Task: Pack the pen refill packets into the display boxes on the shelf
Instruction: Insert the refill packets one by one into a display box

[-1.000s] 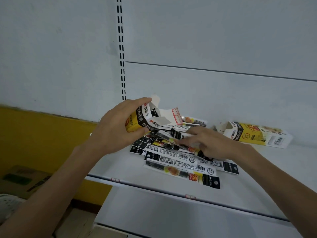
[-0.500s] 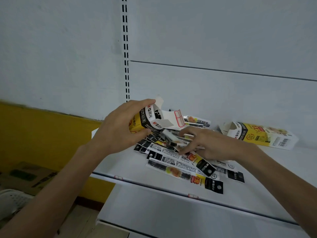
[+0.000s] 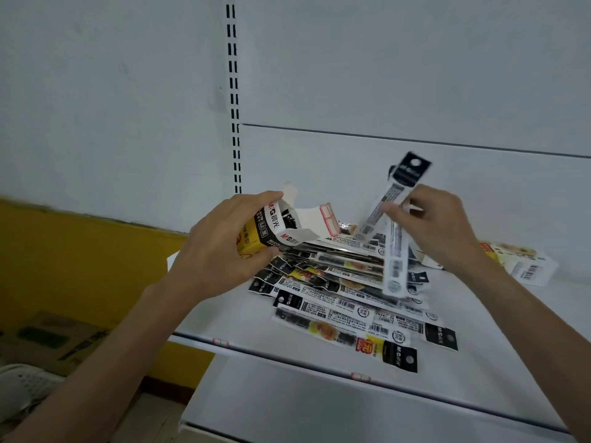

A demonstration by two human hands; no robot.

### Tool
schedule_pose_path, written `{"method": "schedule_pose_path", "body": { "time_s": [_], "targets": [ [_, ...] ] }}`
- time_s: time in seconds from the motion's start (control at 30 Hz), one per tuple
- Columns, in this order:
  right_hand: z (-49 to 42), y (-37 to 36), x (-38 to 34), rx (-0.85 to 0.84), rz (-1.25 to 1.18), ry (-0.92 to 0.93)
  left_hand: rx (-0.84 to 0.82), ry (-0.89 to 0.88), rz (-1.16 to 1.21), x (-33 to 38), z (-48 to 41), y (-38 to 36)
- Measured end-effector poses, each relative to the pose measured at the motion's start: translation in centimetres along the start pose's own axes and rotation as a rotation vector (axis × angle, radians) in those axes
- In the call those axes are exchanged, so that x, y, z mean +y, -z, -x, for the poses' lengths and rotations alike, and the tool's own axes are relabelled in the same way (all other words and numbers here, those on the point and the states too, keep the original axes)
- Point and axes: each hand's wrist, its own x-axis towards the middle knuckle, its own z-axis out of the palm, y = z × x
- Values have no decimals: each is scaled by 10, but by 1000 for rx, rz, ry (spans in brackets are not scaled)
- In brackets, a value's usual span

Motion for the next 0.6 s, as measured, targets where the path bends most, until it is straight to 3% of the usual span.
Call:
{"method": "schedule_pose_path", "body": {
  "time_s": [0.13,0.27,0.37,0.6],
  "targets": [
    [-14,17,-12,232,-228,-114,23,7,3,0,-1,4],
    [-24,29,-43,392,-687,-63,8,3,4,2,-1,5],
    [-26,20,-63,466,-895,-51,-8,25,21,6,-2,4],
    [-17,-20,-72,409,-1070,-138,-26,112,142,14,-4,10]
  ]
}}
